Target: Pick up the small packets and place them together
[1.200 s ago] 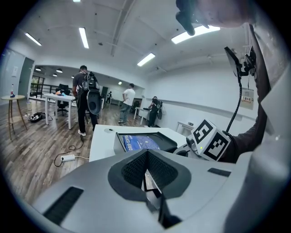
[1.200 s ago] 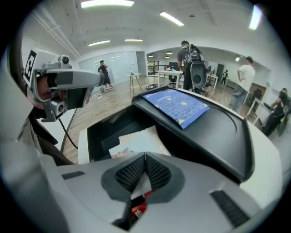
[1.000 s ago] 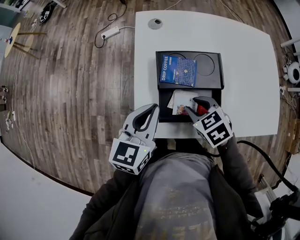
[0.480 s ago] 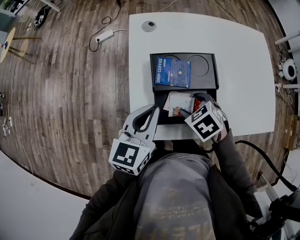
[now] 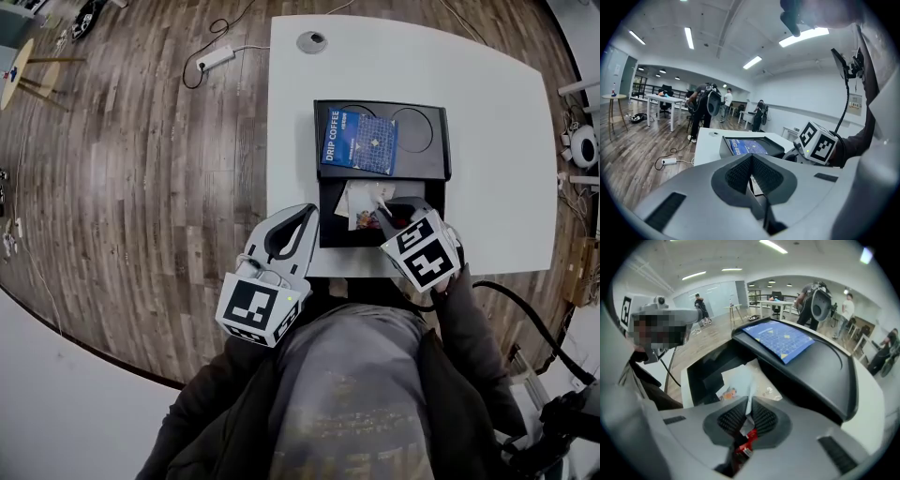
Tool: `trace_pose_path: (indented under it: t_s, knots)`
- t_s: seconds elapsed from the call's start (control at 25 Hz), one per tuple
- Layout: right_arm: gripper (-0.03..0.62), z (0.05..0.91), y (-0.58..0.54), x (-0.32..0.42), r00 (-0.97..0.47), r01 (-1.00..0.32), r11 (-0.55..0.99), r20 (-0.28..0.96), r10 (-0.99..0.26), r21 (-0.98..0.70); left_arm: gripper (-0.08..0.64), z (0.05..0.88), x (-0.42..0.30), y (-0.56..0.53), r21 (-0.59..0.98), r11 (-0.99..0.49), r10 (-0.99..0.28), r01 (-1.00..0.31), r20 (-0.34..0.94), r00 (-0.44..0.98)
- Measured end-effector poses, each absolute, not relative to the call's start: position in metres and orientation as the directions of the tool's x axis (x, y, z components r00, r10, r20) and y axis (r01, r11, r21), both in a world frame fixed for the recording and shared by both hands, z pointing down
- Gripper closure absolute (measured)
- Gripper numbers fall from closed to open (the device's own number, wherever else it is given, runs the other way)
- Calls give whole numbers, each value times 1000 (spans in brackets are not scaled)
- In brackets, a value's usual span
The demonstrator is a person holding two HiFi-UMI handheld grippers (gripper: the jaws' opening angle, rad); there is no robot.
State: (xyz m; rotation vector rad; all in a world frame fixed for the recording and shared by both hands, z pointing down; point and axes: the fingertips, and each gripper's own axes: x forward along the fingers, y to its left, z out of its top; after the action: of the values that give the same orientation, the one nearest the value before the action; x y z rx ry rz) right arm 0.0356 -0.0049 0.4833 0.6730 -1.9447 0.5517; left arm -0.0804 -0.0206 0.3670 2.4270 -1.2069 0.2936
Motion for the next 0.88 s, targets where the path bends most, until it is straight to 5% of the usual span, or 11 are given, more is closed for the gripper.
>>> trace_pose_path:
  t_s: [0.88]
  knots:
    - [580,360,-31,20,-573,-679,726,697,-432,-108,560,329,-84,-8,209,-570,-743,-795,283,607]
